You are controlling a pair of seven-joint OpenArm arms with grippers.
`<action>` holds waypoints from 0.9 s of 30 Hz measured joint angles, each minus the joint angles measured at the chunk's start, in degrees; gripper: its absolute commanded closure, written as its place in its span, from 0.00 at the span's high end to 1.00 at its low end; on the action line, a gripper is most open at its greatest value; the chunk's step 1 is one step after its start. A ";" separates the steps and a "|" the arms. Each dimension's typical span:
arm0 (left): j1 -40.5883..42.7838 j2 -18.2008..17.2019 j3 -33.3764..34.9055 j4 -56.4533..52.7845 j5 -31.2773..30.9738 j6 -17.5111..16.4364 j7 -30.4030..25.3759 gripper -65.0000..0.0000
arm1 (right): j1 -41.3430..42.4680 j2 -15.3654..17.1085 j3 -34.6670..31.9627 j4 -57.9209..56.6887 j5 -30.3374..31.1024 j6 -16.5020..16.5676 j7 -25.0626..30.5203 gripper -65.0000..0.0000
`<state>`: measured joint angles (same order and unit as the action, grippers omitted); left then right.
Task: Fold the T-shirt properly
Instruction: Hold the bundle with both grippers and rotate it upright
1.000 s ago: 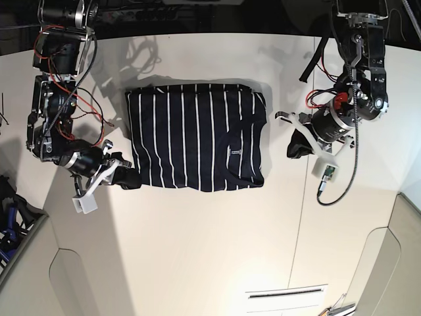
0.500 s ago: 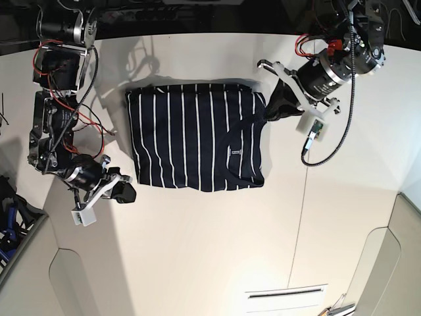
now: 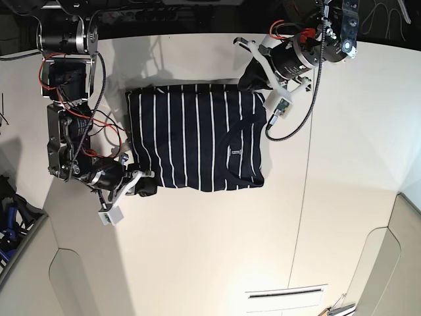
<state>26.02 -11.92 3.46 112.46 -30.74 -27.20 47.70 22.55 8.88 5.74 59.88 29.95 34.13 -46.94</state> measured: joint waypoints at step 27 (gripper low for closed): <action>-14.05 0.02 0.00 -15.43 1.38 -0.31 0.66 0.00 | -4.17 0.63 -1.73 0.63 1.09 0.02 0.42 0.00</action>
<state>11.97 -11.90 3.46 97.03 -29.36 -27.51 48.36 18.37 9.52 4.01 60.51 31.05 34.15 -46.52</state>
